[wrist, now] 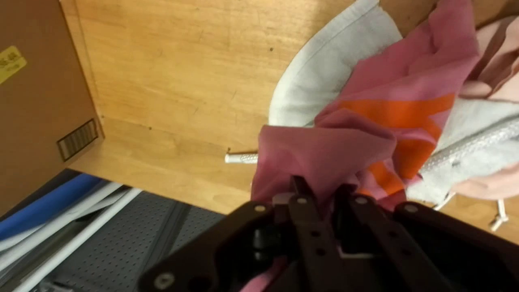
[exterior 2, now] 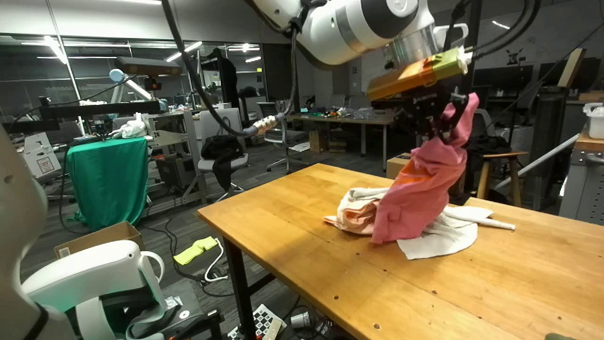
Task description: Put the clothes, plush toy and rope separately on the table
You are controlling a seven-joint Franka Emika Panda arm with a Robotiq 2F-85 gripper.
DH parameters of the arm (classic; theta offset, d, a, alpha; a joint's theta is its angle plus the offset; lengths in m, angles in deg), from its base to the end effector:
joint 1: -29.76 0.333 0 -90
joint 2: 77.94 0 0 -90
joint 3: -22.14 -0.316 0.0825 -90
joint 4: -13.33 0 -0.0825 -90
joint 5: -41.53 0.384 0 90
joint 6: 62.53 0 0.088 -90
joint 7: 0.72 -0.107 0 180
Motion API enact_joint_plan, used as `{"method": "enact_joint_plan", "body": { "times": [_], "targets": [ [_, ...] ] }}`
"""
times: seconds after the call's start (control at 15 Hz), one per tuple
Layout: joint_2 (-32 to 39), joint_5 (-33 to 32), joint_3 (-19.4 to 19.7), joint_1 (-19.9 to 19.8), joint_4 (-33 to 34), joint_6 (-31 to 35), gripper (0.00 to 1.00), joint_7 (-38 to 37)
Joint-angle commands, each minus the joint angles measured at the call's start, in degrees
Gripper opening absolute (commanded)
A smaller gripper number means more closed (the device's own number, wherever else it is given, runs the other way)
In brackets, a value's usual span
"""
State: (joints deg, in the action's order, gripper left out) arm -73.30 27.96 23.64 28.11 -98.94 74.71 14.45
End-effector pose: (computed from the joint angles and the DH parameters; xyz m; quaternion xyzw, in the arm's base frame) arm 0.6063 -0.0349 0.4715 0.9645 0.1734 0.1578 0.1220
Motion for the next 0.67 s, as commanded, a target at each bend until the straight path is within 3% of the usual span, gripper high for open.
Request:
{"method": "enact_joint_plan", "body": {
  "times": [0.0, 0.33, 0.6],
  "targets": [
    [-4.77, -3.13, 0.55, 0.00, 1.37, 3.26, 0.09, -5.67],
    [-6.81, -6.50, 1.06, -0.93, 5.65, 6.37, 0.09, -13.13],
    [-4.49, -11.10, 1.39, -1.71, 8.79, 8.08, 0.09, -18.78]
  ]
}}
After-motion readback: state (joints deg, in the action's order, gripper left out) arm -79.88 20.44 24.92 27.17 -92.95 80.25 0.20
